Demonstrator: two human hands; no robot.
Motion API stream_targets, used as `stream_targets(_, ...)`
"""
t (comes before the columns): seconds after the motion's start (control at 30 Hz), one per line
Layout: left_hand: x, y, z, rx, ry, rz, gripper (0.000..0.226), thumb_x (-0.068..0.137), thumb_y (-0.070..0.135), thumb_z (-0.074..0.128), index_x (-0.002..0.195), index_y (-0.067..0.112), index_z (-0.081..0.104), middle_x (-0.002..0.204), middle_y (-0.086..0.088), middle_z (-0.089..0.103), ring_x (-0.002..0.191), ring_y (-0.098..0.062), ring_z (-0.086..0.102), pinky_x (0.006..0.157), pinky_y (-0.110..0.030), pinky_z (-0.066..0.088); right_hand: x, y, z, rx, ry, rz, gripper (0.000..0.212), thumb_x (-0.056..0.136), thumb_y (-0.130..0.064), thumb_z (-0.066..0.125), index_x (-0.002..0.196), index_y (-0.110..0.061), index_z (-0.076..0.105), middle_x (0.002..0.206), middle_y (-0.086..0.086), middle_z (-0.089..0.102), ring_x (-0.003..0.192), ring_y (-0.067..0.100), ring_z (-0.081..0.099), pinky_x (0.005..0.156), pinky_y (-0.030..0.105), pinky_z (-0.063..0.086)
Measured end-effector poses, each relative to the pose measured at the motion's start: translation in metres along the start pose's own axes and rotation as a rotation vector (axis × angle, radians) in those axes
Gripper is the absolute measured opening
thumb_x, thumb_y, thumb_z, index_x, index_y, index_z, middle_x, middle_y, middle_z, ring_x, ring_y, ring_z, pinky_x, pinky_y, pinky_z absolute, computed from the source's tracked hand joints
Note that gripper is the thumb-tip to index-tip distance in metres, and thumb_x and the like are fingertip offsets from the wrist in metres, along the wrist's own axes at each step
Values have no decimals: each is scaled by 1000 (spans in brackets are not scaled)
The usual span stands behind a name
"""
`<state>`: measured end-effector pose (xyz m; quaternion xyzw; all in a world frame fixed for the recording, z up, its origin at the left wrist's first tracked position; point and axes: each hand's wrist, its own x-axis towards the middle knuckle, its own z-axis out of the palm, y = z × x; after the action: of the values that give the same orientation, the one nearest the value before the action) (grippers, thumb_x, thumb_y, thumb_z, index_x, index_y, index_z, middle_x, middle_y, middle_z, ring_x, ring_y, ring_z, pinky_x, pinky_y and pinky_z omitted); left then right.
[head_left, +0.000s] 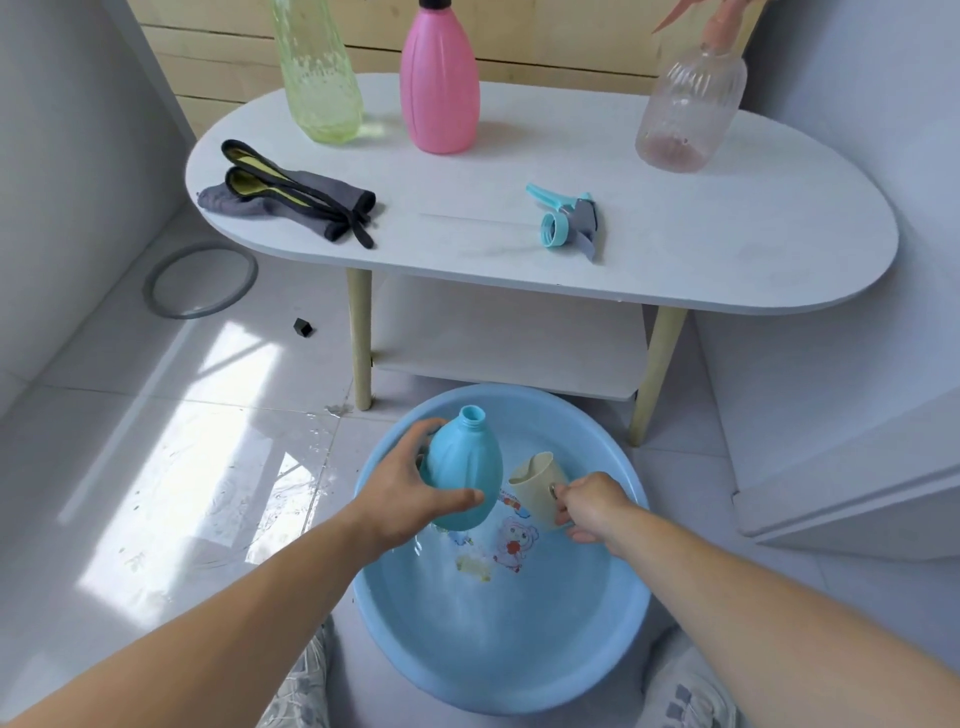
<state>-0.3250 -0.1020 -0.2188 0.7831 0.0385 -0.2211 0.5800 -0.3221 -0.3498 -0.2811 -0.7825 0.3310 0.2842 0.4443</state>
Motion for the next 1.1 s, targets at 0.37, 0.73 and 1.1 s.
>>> stream_targets(0.37, -1, -3, -2, -6, -1, 1, 93, 51, 39, 92, 136, 36, 53, 120, 2, 66, 108, -20, 69, 88, -40, 63, 3, 1, 1, 4, 0, -7, 29, 100, -30, 54, 100, -4, 66, 82, 8, 71, 71, 26, 63, 78, 38, 60)
stream_targets(0.73, -9, 2, -8, -27, 17, 26, 91, 58, 30, 93, 139, 35, 52, 121, 3, 65, 108, -17, 69, 84, -32, 63, -14, 5, -7, 142, -59, -189, 31, 101, -24, 52, 83, -3, 66, 80, 10, 70, 72, 22, 65, 82, 35, 58)
stream_targets(1.1, -26, 25, -20, -157, 35, 68, 74, 59, 24, 92, 123, 40, 60, 112, 0, 73, 99, -21, 75, 82, -38, 64, -106, -33, -69, 173, -80, -515, 33, 102, -13, 50, 76, -2, 66, 78, 10, 70, 81, 24, 67, 88, 39, 59)
